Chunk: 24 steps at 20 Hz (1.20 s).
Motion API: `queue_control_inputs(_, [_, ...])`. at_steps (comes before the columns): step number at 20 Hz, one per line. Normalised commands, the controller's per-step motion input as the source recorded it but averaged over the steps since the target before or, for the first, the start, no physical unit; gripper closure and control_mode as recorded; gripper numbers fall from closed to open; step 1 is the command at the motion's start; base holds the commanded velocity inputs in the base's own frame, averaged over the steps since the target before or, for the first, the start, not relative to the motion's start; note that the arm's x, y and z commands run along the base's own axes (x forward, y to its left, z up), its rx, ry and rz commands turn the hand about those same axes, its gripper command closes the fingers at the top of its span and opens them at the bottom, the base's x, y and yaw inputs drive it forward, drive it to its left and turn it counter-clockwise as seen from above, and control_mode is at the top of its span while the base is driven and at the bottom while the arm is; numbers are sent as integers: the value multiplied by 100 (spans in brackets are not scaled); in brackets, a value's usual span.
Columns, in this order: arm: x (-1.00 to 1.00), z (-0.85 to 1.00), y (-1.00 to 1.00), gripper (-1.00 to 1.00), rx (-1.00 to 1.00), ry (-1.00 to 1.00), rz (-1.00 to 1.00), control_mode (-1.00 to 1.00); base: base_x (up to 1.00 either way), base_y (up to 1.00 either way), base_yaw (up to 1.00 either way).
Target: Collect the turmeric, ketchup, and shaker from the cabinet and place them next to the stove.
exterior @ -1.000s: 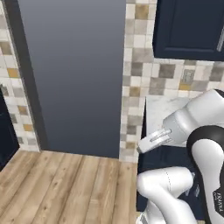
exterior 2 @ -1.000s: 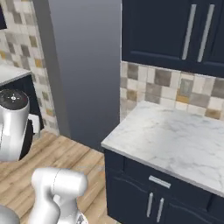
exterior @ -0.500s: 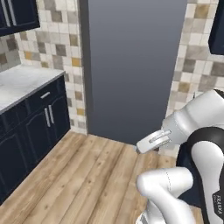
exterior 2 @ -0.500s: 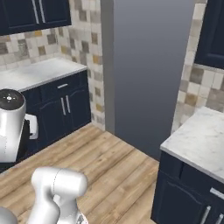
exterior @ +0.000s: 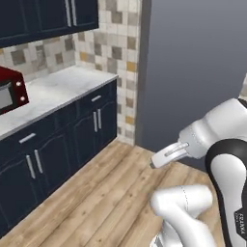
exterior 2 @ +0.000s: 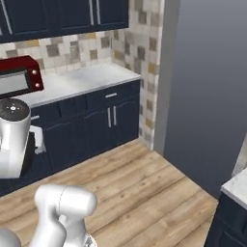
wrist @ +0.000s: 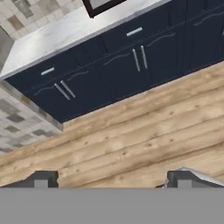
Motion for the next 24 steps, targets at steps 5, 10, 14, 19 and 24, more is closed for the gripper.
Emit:
queue_control_inputs(5, [0, 0, 0, -100, 0, 0, 0, 100, -13, 71, 53])
queue_control_inputs(10, [0, 0, 0, -100, 0, 0, 0, 100, -14, 69, 53])
queue_control_inputs(14, [0, 0, 0, -100, 0, 0, 0, 100, -8, 68, 52])
queue_control_inputs(19, [0, 0, 0, -100, 0, 0, 0, 100, 9, 51, 44])
queue_control_inputs(24, [0, 0, 0, -100, 0, 0, 0, 100, 46, 33, 37])
